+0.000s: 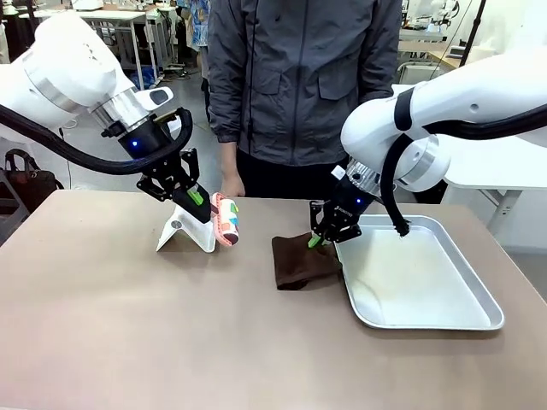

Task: Clean the surface of the table.
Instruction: Return the Lint Roller and towel to their original positions.

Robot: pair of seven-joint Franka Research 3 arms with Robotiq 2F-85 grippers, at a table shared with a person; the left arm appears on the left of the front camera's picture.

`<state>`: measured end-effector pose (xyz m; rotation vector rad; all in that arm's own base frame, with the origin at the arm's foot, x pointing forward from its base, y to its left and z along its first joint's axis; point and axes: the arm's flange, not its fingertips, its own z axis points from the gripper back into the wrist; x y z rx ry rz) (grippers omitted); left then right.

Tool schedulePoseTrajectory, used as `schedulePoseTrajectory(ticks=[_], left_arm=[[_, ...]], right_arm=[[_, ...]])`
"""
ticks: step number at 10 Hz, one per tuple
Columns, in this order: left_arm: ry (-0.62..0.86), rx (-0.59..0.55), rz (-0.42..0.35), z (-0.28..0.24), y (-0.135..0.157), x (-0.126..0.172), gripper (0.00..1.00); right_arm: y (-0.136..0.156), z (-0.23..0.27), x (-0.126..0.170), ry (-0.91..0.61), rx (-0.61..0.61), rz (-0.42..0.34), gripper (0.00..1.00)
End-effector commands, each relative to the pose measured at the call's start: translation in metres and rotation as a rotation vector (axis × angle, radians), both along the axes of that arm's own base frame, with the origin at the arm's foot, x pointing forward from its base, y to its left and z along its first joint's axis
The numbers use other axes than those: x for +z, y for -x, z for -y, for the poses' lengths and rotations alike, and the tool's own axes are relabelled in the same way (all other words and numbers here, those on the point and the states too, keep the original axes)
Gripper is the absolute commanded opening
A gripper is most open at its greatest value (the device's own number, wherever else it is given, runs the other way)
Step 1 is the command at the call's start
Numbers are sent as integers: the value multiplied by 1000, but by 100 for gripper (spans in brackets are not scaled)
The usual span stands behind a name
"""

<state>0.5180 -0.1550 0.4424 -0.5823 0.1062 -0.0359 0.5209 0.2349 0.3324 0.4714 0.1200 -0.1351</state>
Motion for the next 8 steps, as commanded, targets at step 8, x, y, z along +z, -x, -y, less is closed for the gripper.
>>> schedulePoseTrajectory(ticks=[8], left_arm=[[-96, 7, -87, -28, -37, 17, 22]], right_arm=[[-13, -30, -26, 79, 53, -19, 9]])
